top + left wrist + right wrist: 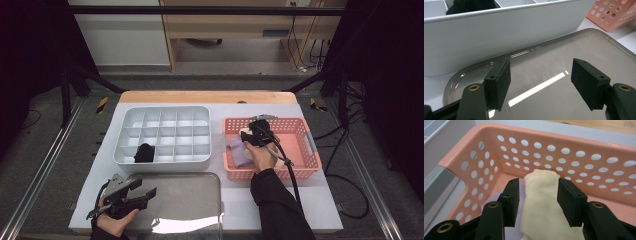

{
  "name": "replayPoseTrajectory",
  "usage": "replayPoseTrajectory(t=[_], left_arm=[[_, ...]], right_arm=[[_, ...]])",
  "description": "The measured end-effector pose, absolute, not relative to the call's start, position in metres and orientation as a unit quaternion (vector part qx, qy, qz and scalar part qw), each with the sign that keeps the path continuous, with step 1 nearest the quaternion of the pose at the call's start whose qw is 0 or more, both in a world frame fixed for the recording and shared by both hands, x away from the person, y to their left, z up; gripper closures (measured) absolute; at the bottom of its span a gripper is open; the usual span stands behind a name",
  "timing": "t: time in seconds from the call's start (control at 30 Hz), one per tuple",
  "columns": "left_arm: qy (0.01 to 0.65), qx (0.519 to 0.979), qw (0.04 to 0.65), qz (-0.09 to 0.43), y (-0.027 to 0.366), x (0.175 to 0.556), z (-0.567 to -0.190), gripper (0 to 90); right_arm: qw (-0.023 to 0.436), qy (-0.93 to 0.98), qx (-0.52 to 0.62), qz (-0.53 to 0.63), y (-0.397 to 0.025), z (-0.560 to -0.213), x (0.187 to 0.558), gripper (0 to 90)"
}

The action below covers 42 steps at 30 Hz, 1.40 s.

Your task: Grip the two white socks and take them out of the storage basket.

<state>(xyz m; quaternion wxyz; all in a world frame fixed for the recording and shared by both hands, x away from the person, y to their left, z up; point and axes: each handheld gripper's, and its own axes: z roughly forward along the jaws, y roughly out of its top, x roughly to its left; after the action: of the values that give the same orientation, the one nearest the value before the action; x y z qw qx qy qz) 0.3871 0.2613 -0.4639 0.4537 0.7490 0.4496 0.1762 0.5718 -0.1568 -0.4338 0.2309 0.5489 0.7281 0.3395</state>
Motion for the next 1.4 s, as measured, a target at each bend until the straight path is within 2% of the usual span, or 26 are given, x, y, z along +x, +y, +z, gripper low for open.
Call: replayPoseTrajectory(t=[0.27, 0.43, 0.57, 0.63, 0.73, 0.8, 1.03, 1.4], left_arm=[[0.450, 0.749, 0.453, 0.176, 0.261, 0.387, -0.464, 31.2], [0.450, 0.750, 0.452, 0.176, 0.261, 0.387, -0.464, 31.2], [0.450, 0.750, 0.452, 0.176, 0.261, 0.387, -0.464, 31.2], [0.450, 0.750, 0.452, 0.176, 0.261, 0.387, -0.464, 31.2], [0.451, 0.750, 0.452, 0.176, 0.261, 0.387, -0.464, 31.2], [0.451, 0.750, 0.451, 0.175, 0.261, 0.387, -0.465, 31.2], [0.451, 0.749, 0.452, 0.176, 0.261, 0.387, -0.464, 31.2], [0.456, 0.749, 0.447, 0.176, 0.260, 0.387, -0.465, 31.9]], right_arm=[[0.219, 0.742, 0.549, 0.316, -0.154, -0.441, 0.575, 49.5], [0.219, 0.749, 0.551, 0.295, -0.154, -0.445, 0.577, 51.6], [0.218, 0.748, 0.561, 0.281, -0.154, -0.447, 0.578, 58.8], [0.215, 0.748, 0.565, 0.273, -0.155, -0.447, 0.578, 64.6], [0.206, 0.745, 0.573, 0.272, -0.157, -0.446, 0.579, 78.1], [0.204, 0.742, 0.577, 0.273, -0.158, -0.445, 0.578, 81.3], [0.234, 0.734, 0.570, 0.286, -0.158, -0.435, 0.572, 82.4], [0.236, 0.725, 0.554, 0.334, -0.170, -0.408, 0.556, 82.2]])
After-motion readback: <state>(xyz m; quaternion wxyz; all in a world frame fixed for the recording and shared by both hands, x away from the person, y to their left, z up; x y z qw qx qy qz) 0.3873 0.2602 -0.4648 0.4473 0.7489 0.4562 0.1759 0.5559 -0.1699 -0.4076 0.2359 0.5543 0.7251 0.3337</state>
